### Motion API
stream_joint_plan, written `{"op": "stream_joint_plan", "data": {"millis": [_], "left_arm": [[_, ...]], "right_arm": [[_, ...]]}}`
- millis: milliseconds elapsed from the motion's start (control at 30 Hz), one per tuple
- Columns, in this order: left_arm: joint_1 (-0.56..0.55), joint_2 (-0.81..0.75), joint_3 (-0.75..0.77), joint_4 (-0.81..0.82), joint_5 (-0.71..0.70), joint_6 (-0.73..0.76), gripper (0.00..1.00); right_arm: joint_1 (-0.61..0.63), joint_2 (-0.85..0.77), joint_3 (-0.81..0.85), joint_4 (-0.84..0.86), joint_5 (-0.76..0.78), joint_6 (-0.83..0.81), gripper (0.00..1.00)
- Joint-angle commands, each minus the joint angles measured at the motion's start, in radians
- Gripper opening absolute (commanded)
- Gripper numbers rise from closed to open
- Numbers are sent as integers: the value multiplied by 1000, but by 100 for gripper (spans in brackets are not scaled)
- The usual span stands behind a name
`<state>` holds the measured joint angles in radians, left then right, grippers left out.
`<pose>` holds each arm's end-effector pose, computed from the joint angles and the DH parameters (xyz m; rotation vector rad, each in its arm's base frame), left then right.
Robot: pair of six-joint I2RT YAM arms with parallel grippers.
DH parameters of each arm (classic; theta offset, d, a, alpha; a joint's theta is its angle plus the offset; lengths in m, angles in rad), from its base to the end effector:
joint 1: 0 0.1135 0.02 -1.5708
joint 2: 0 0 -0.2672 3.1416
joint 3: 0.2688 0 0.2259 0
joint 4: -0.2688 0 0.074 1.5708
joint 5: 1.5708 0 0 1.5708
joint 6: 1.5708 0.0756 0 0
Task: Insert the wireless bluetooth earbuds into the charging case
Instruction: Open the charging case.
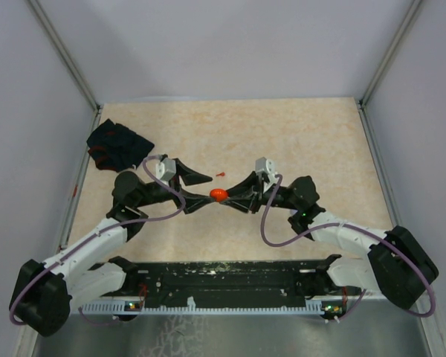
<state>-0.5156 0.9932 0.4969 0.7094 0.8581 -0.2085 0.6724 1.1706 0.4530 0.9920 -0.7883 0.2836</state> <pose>0.1587 -0.1557 0.3125 0.9563 1.2085 -1.1621 0.1559 0.1927 0.2961 -0.9671 1.1562 1.2904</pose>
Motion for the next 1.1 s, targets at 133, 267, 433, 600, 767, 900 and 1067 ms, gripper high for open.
{"op": "stream_joint_plan", "data": {"millis": [133,267,433,600,767,900,1067], "left_arm": [[-5,4,40,1,15,0,63],[-5,19,49,-11,29,-10,60],[-5,22,58,-40,-4,-13,59],[-4,10,63,-73,-46,-9,59],[-5,13,76,-124,-74,16,59],[-5,29,94,-173,-97,30,60],[-5,35,100,-201,-126,38,60]], "right_arm": [[19,-24,43,-23,5,-56,0],[23,-31,47,-45,10,-72,0],[34,-36,52,-70,9,-93,0],[40,-36,52,-72,2,-100,0],[39,-51,53,-69,-2,-95,0],[40,-69,51,-60,-16,-92,0],[41,-77,44,-23,-36,-69,0]]}}
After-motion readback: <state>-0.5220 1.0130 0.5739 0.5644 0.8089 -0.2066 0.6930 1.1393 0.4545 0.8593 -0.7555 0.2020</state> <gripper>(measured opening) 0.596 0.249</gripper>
